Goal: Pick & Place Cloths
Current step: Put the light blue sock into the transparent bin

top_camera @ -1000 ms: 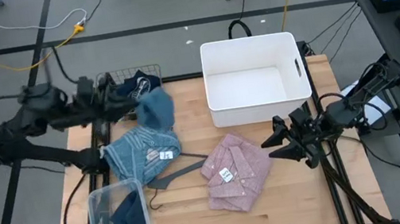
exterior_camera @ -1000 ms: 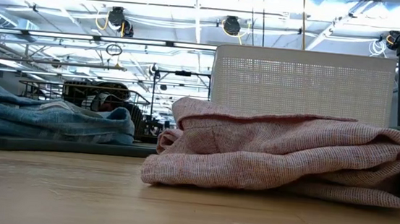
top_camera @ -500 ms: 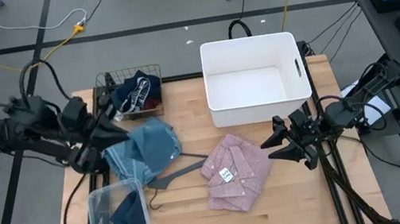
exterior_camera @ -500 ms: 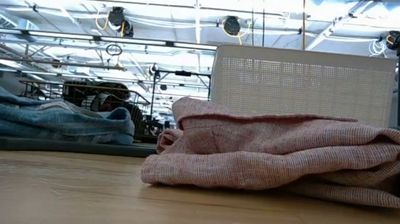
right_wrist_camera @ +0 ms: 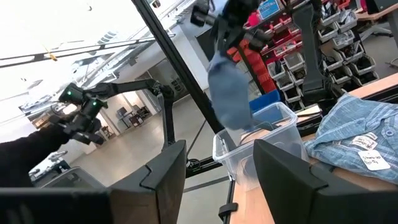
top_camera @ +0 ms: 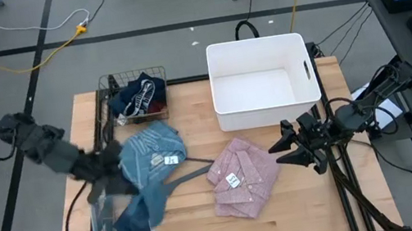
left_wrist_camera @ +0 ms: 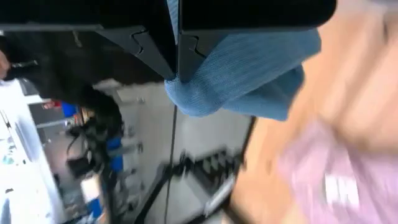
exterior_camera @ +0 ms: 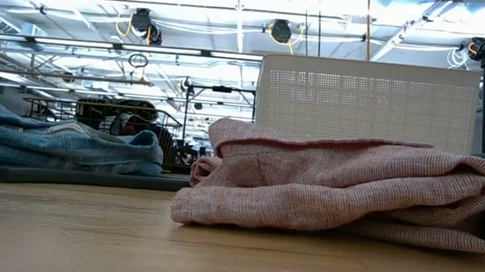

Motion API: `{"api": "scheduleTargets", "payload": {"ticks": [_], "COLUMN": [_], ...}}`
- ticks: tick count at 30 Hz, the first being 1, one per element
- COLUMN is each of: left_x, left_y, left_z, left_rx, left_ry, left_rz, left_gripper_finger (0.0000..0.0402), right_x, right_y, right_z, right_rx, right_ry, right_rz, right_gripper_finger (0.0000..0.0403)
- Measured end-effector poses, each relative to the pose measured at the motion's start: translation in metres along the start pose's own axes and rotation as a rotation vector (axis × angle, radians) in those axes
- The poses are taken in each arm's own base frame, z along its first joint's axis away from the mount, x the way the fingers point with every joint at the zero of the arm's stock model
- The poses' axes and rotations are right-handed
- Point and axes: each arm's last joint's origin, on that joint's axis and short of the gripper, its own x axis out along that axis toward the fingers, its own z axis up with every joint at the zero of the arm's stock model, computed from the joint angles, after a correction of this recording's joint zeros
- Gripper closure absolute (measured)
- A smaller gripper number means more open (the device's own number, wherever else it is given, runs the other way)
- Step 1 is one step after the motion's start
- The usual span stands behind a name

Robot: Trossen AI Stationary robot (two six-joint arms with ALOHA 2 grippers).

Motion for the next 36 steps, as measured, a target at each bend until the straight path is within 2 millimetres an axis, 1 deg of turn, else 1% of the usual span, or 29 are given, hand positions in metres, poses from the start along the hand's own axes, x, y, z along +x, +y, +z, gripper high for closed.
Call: {"api": "scheduleTargets", "payload": {"ticks": [4, 6, 9, 12, 18, 22, 28, 34, 36], "left_x": [0.001, -0.001, -0.004, -0.003, 0.006, 0.016, 0.041, 0.069, 0.075], "left_y": [-0.005, -0.007, -0.005, 0.002, 0.021, 0.028, 0.034, 0.058, 0.067], "left_z": [-0.020, -0.028, -0.040, -0.052, -0.074, -0.085, -0.101, -0.121, -0.126], "left_rx": [-0.100, -0.125, -0.153, -0.191, -0.245, -0.248, -0.204, -0.195, -0.202], "left_ry": [0.111, 0.133, 0.147, 0.186, 0.280, 0.326, 0.349, 0.410, 0.399], "left_rz": [-0.002, 0.000, 0.065, 0.179, 0.504, 0.666, 0.792, 0.951, 1.002], "left_gripper_finger": [0.0401, 0.0401, 0.0401, 0.0401, 0.0401, 0.0401, 0.0401, 0.0401, 0.0401], "right_x": [0.000, 0.000, 0.000, 0.000, 0.000, 0.000, 0.000, 0.000, 0.000], "right_y": [0.000, 0.000, 0.000, 0.000, 0.000, 0.000, 0.000, 0.000, 0.000], "right_z": [0.000, 0.000, 0.000, 0.000, 0.000, 0.000, 0.000, 0.000, 0.000], "right_rx": [0.000, 0.000, 0.000, 0.005, 0.019, 0.019, 0.019, 0.019, 0.020], "right_ry": [0.000, 0.000, 0.000, 0.000, 0.000, 0.000, 0.000, 0.000, 0.000], "right_rz": [0.000, -0.001, 0.000, -0.001, -0.001, -0.001, -0.001, -0.001, -0.001], "right_gripper_finger": [0.0220, 0.0220, 0.0220, 0.0220, 0.0220, 0.0220, 0.0220, 0.0220, 0.0220]}}
